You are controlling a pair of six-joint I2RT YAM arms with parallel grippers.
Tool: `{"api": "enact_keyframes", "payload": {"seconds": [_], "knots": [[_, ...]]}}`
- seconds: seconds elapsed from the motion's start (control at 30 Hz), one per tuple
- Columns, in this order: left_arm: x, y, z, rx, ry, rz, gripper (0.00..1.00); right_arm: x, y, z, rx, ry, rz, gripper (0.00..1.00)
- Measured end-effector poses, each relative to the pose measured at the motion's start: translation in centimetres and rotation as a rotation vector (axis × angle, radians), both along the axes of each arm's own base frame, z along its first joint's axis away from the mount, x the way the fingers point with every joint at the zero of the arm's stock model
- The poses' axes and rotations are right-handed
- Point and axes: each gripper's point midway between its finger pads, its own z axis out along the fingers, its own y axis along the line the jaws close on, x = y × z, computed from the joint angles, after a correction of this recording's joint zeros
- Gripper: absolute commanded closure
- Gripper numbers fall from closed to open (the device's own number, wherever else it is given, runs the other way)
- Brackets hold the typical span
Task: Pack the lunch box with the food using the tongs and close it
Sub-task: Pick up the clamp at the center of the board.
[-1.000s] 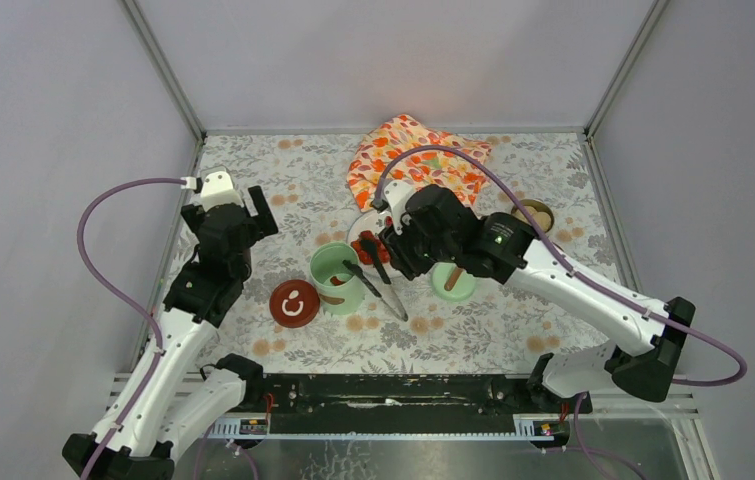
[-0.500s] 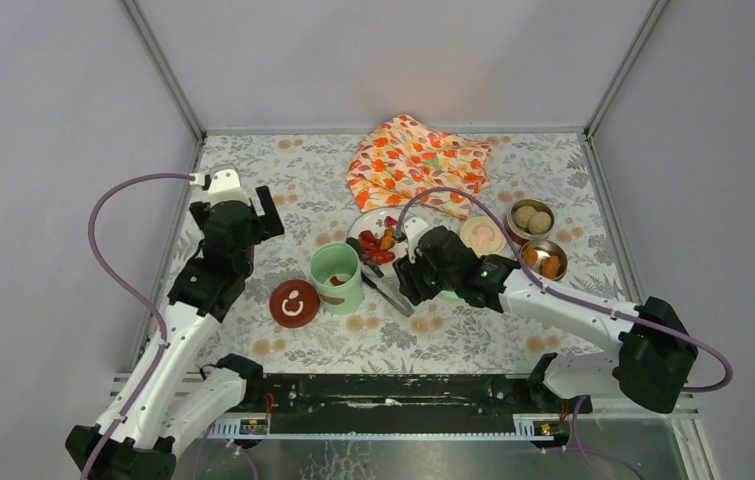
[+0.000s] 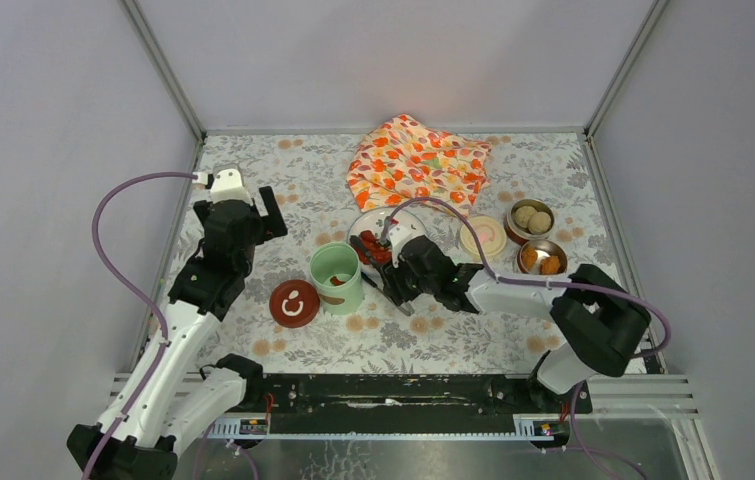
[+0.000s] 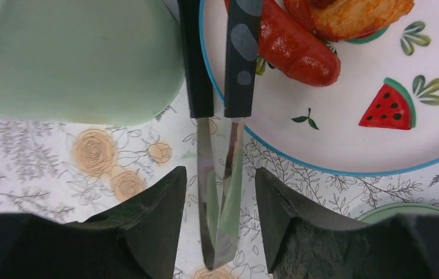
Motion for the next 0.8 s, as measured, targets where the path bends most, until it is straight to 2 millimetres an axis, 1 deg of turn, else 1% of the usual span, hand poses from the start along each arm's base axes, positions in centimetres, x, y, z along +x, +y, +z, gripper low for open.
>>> {"api": "enact_keyframes", "payload": {"seconds": [0.13,0.23,0.33,0.43,0.53,0.63,0.7,0.8], "knots": [[0.0,-0.2,-0.1,-0.007,0.003,-0.014,0.02,0.7,-0.1,-2.3,-0.040,0.003,-0.027,0.50],[0.1,-0.4,-0.1,-0.013,0.006,-0.026,0.02,0.9,-0.2,-3.6,-0.064,0.009,-0.039,0.58],[0.1,-0.6,-0.2,-0.019,0.008,-0.039,0.02,1.2,-0.4,-4.5,-0.081,0.012,-0.052,0.70],[0.1,-1.1,-0.2,-0.031,0.010,-0.063,0.02,1.3,-0.2,-4.5,-0.068,0.007,-0.060,0.79],[0.0,-1.7,-0.2,-0.047,0.012,-0.090,0.02,1.4,-0.3,-4.5,-0.065,0.002,-0.070,0.86],[0.0,-2.5,-0.1,-0.076,0.015,-0.125,0.02,1.4,-0.7,-4.6,-0.067,-0.002,-0.085,0.90],[0.0,-3.3,0.3,-0.107,0.010,-0.159,0.02,1.3,-0.9,-4.3,-0.062,-0.005,-0.090,0.92],[-0.1,-4.5,0.7,-0.152,0.011,-0.210,0.02,1.3,-1.5,-3.4,-0.048,-0.027,-0.109,0.94]]}}
